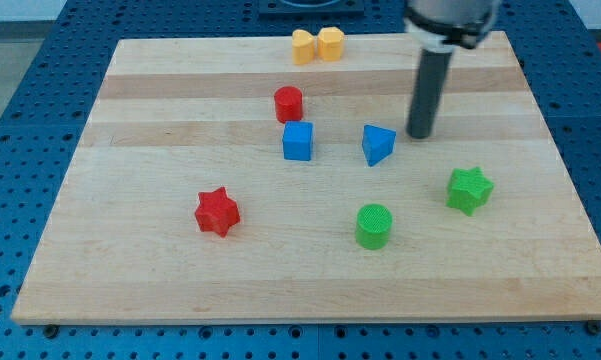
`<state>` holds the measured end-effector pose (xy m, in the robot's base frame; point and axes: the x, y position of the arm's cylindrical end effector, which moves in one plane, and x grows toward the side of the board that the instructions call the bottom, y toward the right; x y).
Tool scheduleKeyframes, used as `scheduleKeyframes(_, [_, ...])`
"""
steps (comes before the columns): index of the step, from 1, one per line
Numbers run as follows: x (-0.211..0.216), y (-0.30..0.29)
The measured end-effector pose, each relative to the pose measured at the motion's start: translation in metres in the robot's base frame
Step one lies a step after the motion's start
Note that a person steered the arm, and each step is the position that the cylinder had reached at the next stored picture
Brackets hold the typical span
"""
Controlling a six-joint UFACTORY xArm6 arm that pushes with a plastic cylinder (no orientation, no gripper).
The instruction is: Move the blue triangle into the blue cube
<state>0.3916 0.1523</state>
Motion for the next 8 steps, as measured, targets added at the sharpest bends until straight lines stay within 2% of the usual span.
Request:
scheduleKeyframes(1, [0.022,0.001])
scheduleKeyframes(2, [0.037,-0.023])
scheduleKeyframes(4, [0.035,-0.124])
scheduleKeyframes(5, [0.036,-0.129])
scheduleKeyframes(6, [0.033,-0.085])
scheduleKeyframes(7, [0.001,-0.056])
scheduleKeyframes(8, [-0.023,-0.074])
